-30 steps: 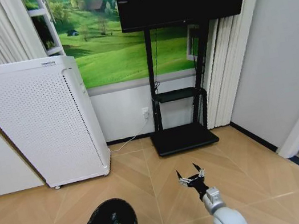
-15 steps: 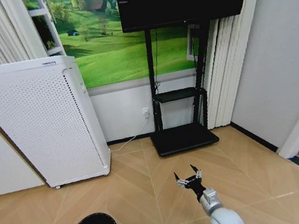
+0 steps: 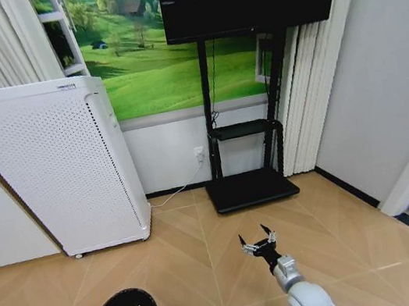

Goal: Pick up the trash bin and place the garbage on the floor into it.

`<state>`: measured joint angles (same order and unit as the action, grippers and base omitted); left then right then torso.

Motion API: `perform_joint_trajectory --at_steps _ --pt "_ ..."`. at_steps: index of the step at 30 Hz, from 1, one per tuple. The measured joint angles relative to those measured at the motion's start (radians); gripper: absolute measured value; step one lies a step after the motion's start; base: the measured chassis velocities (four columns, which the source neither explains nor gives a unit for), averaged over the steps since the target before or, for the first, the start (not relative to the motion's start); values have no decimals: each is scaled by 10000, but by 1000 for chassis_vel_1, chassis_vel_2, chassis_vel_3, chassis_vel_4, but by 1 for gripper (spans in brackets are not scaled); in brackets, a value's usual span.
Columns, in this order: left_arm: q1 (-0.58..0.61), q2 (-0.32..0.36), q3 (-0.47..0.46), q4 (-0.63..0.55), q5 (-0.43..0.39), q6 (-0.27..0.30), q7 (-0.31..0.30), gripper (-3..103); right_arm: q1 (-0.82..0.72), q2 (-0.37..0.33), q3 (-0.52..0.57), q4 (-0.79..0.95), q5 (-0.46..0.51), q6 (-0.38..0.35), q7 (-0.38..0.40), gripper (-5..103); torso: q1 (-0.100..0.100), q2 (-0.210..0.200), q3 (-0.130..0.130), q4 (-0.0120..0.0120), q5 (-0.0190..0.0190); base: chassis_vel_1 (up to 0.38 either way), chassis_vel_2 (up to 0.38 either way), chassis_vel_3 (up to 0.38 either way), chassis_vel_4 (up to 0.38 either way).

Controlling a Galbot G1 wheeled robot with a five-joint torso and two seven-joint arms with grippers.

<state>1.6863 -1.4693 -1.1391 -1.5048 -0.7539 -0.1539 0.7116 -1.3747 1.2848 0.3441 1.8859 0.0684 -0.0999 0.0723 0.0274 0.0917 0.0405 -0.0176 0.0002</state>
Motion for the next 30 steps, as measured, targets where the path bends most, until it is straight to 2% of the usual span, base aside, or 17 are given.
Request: perform_joint_trajectory --at_steps 10,13,16,18,19,21,22,24,25,27,28,30 --pt "-26 -28 180 37 -104 134 -58 6 8 107 -12 -79 -8 35 3 100 0 0 0 -1 -1 0 0 0 0" --pt "-16 10 122 36 -78 163 -44 21 28 114 -7 -171 -83 150 -37 100 0 0 0 -1 -2 0 0 0 0" --pt "-10 25 93 8 -41 172 -29 26 34 116 -3 -215 -140 210 -78 100 0 0 0 -1 -2 0 0 0 0" --pt "-1 26 50 -30 -18 212 -23 37 36 129 -4 -236 -148 231 -94 100 0 0 0 0 -2 0 0 0 0" --pt "-1 26 50 -30 -18 212 -23 37 36 129 -4 -236 -148 231 -94 100 0 0 0 0 -2 0 0 0 0" --pt "-9 28 5 -33 16 226 -28 48 45 144 -14 -250 -149 233 -101 100 0 0 0 -1 -2 0 0 0 0" --pt "-9 28 5 -33 16 226 -28 48 45 144 -14 -250 -149 233 -101 100 0 0 0 -1 -2 0 0 0 0" --pt "8 50 -43 -61 41 242 -29 59 80 144 -22 -257 -139 230 -101 100 0 0 0 -1 -2 0 0 0 0" --pt "8 50 -43 -61 41 242 -29 59 80 144 -22 -257 -139 230 -101 100 0 0 0 -1 -2 0 0 0 0" --pt "37 62 -118 -171 158 255 -28 70 120 133 -35 -257 -84 191 -102 100 0 0 0 -1 -2 0 0 0 0" --pt "37 62 -118 -171 158 255 -28 70 120 133 -35 -257 -84 191 -102 100 0 0 0 -1 -2 0 0 0 0" --pt "105 68 -206 -499 418 283 -15 81 172 139 -54 -253 -50 146 -102 100 0 0 0 0 -3 0 0 0 0"
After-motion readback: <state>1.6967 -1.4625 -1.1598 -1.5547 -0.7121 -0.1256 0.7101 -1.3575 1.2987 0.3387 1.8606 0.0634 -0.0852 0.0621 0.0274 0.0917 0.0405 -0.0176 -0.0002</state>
